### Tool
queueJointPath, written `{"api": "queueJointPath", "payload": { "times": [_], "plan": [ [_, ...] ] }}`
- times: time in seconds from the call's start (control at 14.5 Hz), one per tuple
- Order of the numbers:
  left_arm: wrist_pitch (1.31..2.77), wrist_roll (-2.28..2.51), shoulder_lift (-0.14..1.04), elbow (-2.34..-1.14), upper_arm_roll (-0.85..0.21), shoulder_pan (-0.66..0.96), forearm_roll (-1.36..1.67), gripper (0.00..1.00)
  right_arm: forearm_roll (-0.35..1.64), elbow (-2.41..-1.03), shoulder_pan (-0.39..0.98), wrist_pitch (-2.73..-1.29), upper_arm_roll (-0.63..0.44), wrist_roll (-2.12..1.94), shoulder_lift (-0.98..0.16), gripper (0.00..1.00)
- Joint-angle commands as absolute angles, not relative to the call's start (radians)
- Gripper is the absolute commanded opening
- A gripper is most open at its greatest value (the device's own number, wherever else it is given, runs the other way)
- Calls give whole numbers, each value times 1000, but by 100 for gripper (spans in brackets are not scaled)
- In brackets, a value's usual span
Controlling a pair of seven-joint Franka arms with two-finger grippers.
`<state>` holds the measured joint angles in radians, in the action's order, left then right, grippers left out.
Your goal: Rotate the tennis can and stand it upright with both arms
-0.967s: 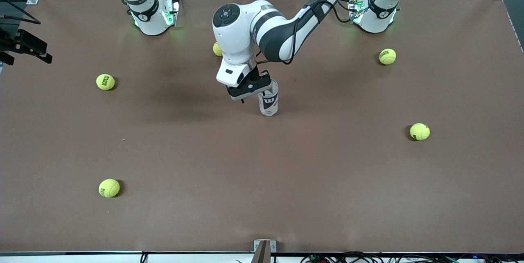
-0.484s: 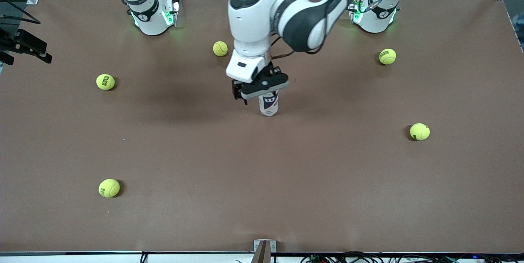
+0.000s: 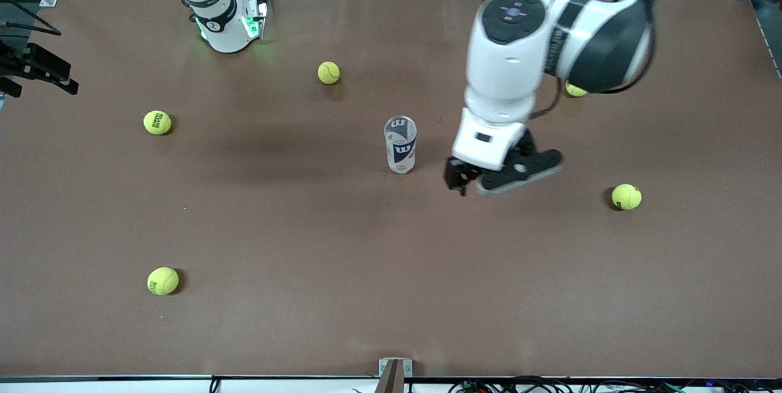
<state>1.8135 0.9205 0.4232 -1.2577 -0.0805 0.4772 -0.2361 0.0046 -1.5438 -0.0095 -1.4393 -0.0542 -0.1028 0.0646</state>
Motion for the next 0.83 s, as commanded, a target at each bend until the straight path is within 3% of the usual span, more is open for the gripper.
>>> {"api": "queueJointPath", "payload": {
  "times": [0.0, 0.76],
  "plan": [
    [1766, 820, 356, -1305, -90, 395, -222, 100, 12, -1588, -25, -1459, -44, -117, 103, 100],
    [1703, 249, 160, -1416, -92, 78, -15, 100, 12, -1588, -26, -1453, -44, -106, 104, 100]
  ]
}}
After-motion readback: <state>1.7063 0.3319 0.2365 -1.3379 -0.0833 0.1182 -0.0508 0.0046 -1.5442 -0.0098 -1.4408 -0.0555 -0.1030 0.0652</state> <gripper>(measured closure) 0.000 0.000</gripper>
